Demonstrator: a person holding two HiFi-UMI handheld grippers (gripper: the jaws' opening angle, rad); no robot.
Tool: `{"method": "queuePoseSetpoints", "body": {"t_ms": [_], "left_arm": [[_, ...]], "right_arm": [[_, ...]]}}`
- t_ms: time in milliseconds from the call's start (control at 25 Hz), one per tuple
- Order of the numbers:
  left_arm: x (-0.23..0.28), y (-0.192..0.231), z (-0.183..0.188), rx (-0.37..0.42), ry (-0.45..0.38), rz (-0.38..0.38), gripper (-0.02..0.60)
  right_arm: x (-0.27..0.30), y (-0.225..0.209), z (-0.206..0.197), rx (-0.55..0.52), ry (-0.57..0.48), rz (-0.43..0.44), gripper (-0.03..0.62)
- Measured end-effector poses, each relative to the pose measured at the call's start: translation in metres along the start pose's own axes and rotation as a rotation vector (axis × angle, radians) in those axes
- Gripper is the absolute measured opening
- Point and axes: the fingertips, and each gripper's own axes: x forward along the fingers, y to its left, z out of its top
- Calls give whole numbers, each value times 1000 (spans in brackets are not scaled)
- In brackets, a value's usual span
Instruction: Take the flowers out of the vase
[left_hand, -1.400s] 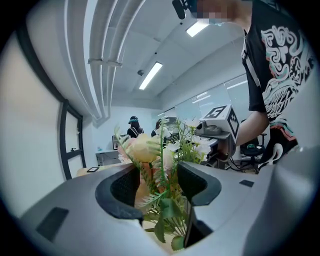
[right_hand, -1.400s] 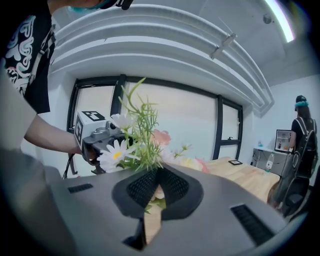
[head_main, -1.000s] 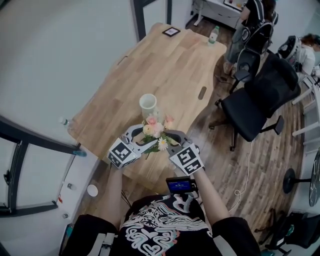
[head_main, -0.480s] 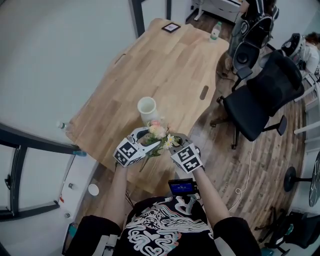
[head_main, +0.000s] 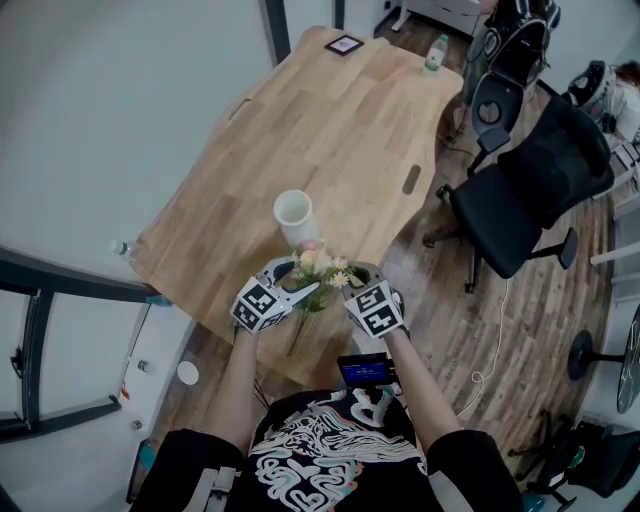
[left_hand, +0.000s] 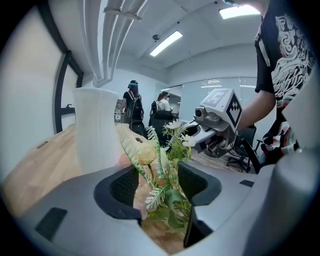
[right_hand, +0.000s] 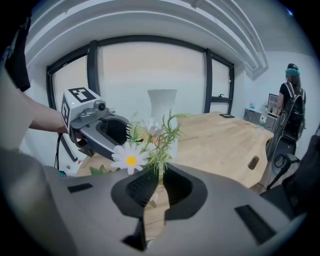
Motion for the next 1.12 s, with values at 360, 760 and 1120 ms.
{"method": "queuePoseSetpoints", "body": {"t_ms": [360,760,1120], "left_arm": [[-11,5,2,-37,-34,66,245],[-38,-1,-1,-60,-75,157,245],[-70,5,2,-105,-133,247,245]], "right_arm": [[-9,-15,-1,51,-8,-44,9],[-10,-10,13,55,-17,-59,78],[-18,-14,16,3,60,-79,78]]}}
